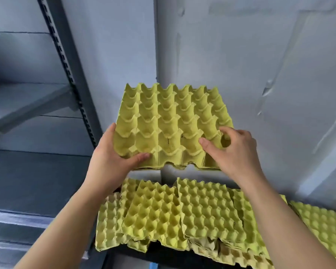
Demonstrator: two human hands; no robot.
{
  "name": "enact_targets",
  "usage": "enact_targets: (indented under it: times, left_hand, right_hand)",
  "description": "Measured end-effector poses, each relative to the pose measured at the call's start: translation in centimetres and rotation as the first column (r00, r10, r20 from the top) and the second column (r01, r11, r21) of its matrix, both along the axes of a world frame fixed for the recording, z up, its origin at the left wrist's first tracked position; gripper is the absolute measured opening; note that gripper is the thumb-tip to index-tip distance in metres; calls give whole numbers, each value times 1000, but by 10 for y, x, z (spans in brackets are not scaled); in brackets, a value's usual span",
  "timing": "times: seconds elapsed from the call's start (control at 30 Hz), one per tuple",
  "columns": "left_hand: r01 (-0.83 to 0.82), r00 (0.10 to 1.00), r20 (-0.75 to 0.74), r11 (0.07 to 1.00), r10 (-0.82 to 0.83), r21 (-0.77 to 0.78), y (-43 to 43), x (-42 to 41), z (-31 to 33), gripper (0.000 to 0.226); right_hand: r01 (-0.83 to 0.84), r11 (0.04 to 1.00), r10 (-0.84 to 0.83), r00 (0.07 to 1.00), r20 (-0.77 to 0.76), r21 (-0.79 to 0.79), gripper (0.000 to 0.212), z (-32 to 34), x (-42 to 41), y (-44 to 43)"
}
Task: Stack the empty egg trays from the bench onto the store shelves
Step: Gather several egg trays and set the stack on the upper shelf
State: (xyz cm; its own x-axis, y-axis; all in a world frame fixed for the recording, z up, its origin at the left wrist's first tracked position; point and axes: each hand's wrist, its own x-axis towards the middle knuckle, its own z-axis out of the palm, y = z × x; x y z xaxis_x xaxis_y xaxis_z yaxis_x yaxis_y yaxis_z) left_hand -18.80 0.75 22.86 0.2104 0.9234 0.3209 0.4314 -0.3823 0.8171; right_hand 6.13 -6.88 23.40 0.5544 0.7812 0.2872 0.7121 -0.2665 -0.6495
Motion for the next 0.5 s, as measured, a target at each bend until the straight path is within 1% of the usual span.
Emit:
enact_targets:
  times: [0.07, 0.13, 0.17, 0.3, 0.43, 0.5]
  left_hand:
    - [-47, 999, 16, 997, 46, 55, -8, -29, 18, 59]
    - [-106, 994, 23, 990, 104, 88, -11, -62, 33, 59]
    - [-133, 991, 31, 986, 131, 99, -10, -80, 39, 62]
    - [-241, 970, 55, 958, 235, 158, -2, -157, 58, 87]
    - [-314, 949, 83, 935, 304, 168, 10, -242, 70, 95]
    - [-352, 935, 103, 921, 338, 169, 17, -288, 76, 103]
  right_hand:
    - [-52, 998, 52, 999, 17, 32, 77, 18, -27, 4]
    - [-105, 993, 102, 994, 41, 61, 78, 35, -56, 10]
    - [-129, 989, 125, 991, 53, 74, 78, 44, -71, 14]
    - [-221, 967, 210, 973, 95, 126, 79, 75, -139, 37]
    - [-289, 943, 270, 955, 125, 163, 80, 92, -222, 66]
    - [-318, 933, 301, 946, 124, 165, 82, 97, -269, 81]
